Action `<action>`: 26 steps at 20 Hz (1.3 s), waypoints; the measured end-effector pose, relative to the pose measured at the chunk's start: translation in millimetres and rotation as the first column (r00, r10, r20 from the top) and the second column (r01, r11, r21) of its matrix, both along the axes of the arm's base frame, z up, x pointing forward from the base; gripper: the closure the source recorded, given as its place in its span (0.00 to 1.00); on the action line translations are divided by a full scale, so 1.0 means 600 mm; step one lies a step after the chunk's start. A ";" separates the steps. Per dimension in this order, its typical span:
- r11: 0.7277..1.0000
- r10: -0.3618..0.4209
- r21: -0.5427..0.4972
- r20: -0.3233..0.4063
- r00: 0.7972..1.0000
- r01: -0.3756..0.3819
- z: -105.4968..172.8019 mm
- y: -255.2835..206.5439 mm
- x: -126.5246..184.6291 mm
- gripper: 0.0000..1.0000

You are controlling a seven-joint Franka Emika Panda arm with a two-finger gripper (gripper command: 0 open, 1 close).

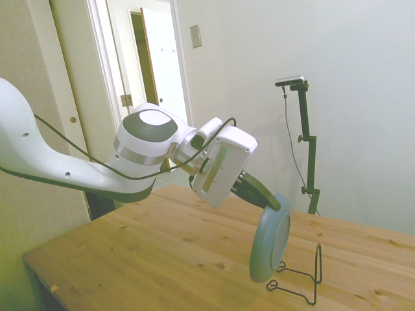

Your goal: Load the plate

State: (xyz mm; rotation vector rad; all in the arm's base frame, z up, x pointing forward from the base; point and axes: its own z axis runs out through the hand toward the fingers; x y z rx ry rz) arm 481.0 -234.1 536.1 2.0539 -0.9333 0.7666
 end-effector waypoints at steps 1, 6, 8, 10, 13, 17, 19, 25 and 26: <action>1.000 0.000 -0.001 0.002 1.000 0.000 0.000 -0.005 0.007 1.00; 1.000 0.001 -0.008 0.001 1.000 -0.001 -0.009 -0.028 0.047 1.00; 1.000 -0.004 -0.009 -0.003 1.000 0.004 -0.016 -0.037 0.059 1.00; 1.000 -0.010 -0.009 -0.008 1.000 0.010 -0.026 -0.044 0.069 1.00; 1.000 -0.012 -0.005 -0.014 1.000 0.012 -0.044 -0.046 0.080 1.00; 1.000 -0.007 -0.002 -0.016 1.000 0.007 -0.064 -0.046 0.088 1.00; 1.000 -0.009 0.001 -0.019 1.000 0.009 -0.074 -0.047 0.090 1.00; 1.000 -0.013 0.006 -0.025 1.000 0.013 -0.096 -0.049 0.102 1.00; 1.000 -0.013 0.006 -0.025 1.000 0.013 -0.097 -0.048 0.104 1.00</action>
